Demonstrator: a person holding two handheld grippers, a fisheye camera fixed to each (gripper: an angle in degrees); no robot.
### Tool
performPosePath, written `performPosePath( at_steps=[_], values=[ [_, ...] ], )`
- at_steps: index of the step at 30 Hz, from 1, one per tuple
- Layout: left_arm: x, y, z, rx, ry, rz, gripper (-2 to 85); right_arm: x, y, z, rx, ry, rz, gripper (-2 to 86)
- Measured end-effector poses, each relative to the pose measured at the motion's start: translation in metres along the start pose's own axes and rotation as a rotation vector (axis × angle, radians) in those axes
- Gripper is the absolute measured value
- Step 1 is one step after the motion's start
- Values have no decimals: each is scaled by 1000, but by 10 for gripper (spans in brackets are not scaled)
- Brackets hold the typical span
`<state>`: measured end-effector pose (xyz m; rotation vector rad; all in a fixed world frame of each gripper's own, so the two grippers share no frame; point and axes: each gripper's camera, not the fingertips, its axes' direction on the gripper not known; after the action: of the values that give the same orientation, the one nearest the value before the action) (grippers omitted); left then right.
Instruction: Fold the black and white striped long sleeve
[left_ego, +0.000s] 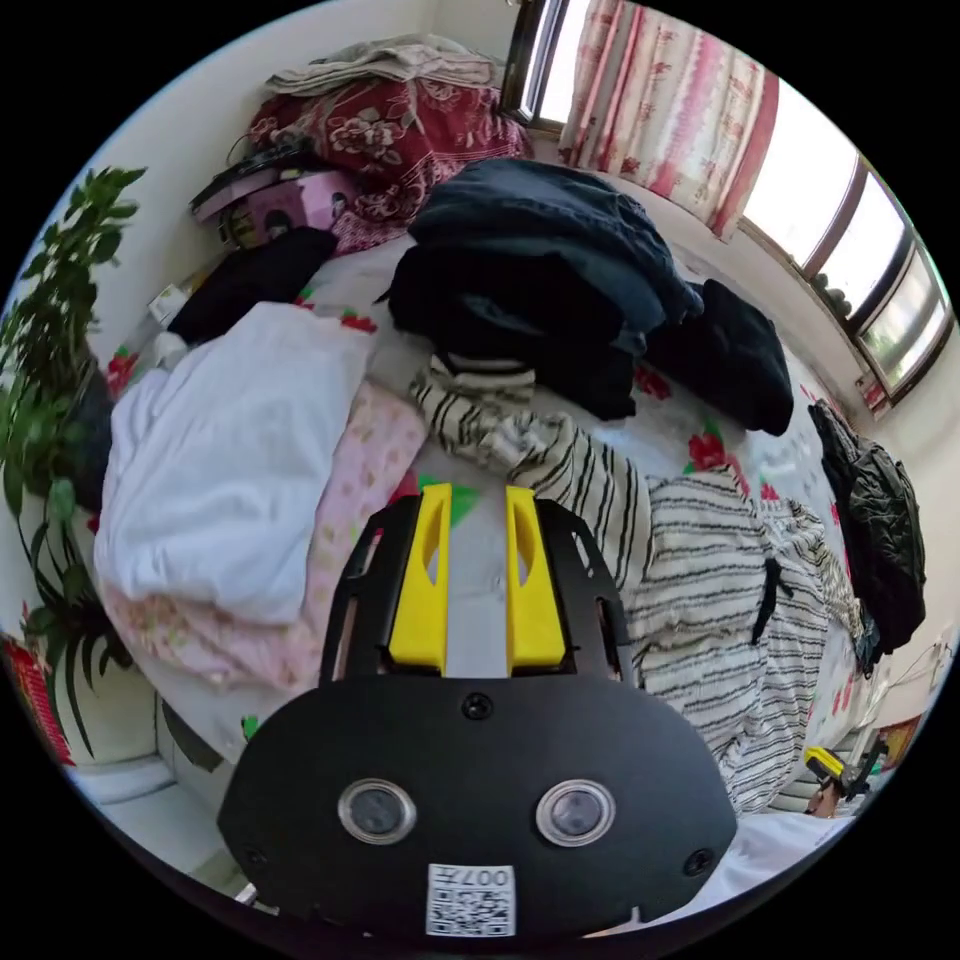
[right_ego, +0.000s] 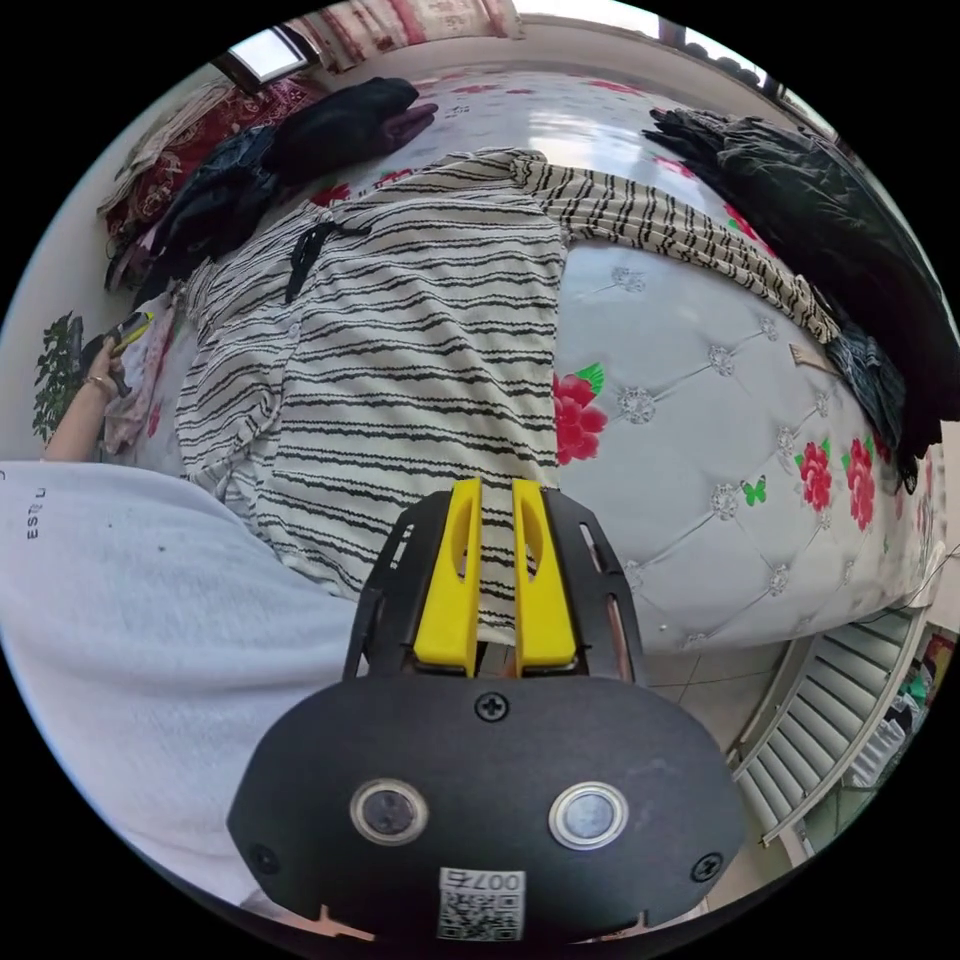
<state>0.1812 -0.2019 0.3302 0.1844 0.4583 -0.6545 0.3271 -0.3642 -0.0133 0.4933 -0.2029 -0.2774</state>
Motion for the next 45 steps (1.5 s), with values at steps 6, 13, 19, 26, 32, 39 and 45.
performPosePath(
  at_steps=[6,13,19,26,32,39,45],
  values=[
    [0,165,-59,-12,57,16,90,26,40,-8,-1,-6,-27,63],
    [79,318,-73,-252,247,193,118,24,93,13,-96,23,-147,78],
    [155,360,-69,-309,-11,438,6,2,132,13,-122,60,-264,21],
    [104,391,-110,-311,-57,404,0,20,222,-20,-94,109,-298,9],
    [101,426,-143,-220,-4,304,69,-25,269,-65,101,110,-360,38],
    [227,435,-134,-156,220,683,115,-183,261,-56,125,-110,-778,60],
    [275,447,-79,-238,60,781,92,-281,259,8,-35,-42,-967,32]
  ],
)
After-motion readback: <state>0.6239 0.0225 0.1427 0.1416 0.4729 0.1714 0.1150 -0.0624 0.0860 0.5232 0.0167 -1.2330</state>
